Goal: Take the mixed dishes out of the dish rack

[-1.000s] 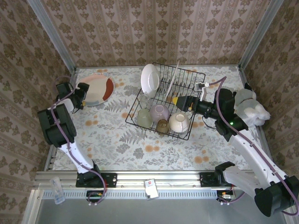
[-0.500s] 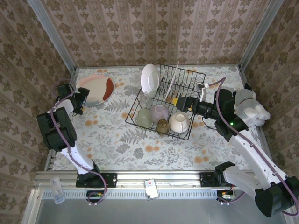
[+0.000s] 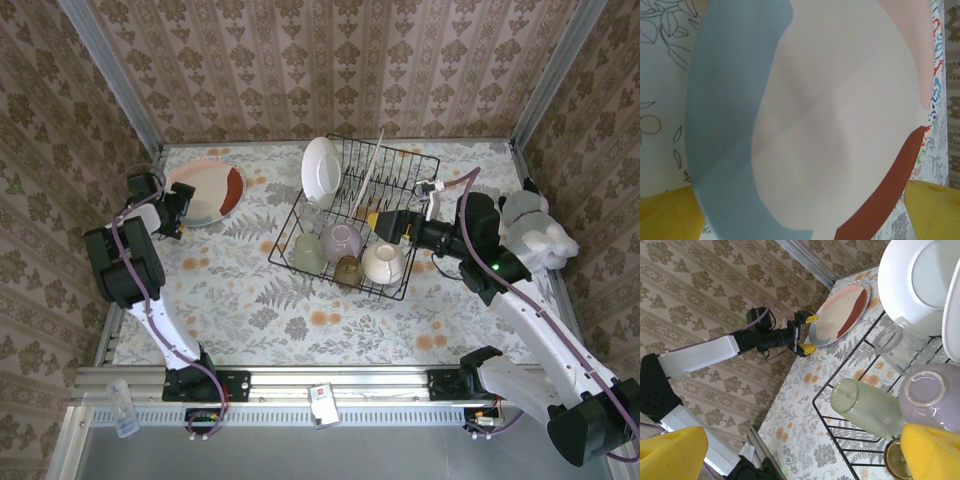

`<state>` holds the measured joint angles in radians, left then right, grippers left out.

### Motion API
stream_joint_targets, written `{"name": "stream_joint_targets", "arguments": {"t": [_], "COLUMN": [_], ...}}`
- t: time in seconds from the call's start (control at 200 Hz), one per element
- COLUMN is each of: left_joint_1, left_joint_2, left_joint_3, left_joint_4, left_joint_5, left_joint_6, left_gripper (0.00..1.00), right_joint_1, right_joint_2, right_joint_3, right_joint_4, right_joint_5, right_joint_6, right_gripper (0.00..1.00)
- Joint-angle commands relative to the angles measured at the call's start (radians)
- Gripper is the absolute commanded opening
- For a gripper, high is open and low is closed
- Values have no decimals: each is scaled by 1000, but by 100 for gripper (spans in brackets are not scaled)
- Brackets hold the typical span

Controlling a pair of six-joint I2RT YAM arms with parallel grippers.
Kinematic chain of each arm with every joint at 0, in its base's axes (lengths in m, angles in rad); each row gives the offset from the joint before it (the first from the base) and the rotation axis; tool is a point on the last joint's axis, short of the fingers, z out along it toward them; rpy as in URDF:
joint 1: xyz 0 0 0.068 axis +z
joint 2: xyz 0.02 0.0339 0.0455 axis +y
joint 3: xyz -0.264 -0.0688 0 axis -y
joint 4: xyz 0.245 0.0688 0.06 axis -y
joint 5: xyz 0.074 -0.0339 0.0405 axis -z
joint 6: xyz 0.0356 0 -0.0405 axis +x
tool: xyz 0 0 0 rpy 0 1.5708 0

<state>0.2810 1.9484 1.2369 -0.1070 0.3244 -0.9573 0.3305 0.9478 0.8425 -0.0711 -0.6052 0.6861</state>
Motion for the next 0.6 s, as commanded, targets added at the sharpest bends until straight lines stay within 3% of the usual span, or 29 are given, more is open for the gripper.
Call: {"name": "stream_joint_targets", "arguments": {"t": [0.0, 0.355, 0.595], "left_joint_1": [-6, -14, -15], "left_joint_2": [27, 75, -13], "left_joint_3": [47, 111, 40], "left_joint_4": [20, 10, -17], "left_joint_5": [26, 35, 4], "left_joint_6": [-19, -18, -19], "left_gripper": [100, 100, 100], "right_joint_1": [8, 15, 18], "right_joint_2": [-16, 11, 33], "right_joint_3": [16, 56, 120], "right_joint_4": [-36, -108, -207], "right_joint_5": [42, 114, 234], "right_joint_6": [-33, -64, -109], "right_gripper": [100, 100, 100]}}
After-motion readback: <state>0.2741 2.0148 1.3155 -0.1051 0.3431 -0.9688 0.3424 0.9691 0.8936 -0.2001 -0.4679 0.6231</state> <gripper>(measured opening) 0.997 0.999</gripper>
